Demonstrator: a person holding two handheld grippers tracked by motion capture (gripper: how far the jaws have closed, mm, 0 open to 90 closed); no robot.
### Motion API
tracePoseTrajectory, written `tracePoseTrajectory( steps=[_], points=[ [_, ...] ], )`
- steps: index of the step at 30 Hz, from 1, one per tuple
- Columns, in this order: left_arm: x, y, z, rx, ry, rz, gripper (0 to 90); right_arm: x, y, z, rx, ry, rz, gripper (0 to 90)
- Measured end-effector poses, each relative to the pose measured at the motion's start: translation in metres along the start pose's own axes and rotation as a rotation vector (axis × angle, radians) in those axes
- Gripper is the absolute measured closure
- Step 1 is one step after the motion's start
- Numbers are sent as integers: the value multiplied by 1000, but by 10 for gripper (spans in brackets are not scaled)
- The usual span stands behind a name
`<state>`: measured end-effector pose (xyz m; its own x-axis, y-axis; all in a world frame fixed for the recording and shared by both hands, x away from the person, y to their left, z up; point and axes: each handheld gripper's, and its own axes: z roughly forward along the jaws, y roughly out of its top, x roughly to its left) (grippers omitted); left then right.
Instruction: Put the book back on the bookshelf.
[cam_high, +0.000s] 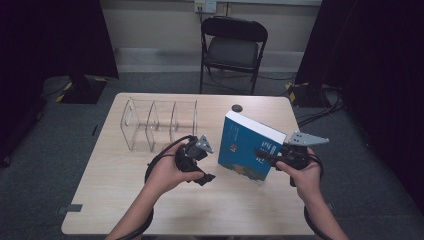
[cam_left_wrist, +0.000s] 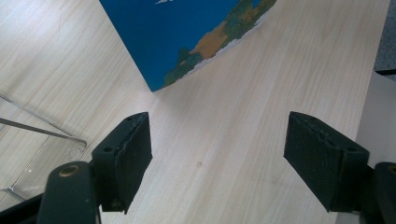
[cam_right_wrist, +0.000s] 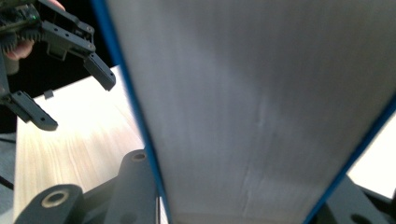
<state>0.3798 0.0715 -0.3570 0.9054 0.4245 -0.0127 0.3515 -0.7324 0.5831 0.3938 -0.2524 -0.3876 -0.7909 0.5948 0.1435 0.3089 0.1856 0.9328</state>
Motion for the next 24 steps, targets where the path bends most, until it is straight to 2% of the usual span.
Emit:
tracePoseTrajectory(
  steps=[10,11,13,17,20,22,24],
  points=[
    [3,-2,0,19,-1,8,228,6,1,-1,20,6,-36,619],
    [4,-2,-1,5,-3,-4,226,6,1,-2,16,12,-32,619],
    [4,-2,-3,4,0,2,220,8,0,-4,13,16,-38,619],
    [7,0,-9,-28,13,0,219,10,-4,-13,-5,37,-22,620],
    [8,8,-12,-36,39,13,220,14,-9,-26,-13,60,-52,619],
    [7,15,-13,-38,33,27,219,15,-14,-30,-18,62,-47,619],
    [6,23,-13,-45,46,44,216,15,-16,-32,-22,67,-44,618]
  ],
)
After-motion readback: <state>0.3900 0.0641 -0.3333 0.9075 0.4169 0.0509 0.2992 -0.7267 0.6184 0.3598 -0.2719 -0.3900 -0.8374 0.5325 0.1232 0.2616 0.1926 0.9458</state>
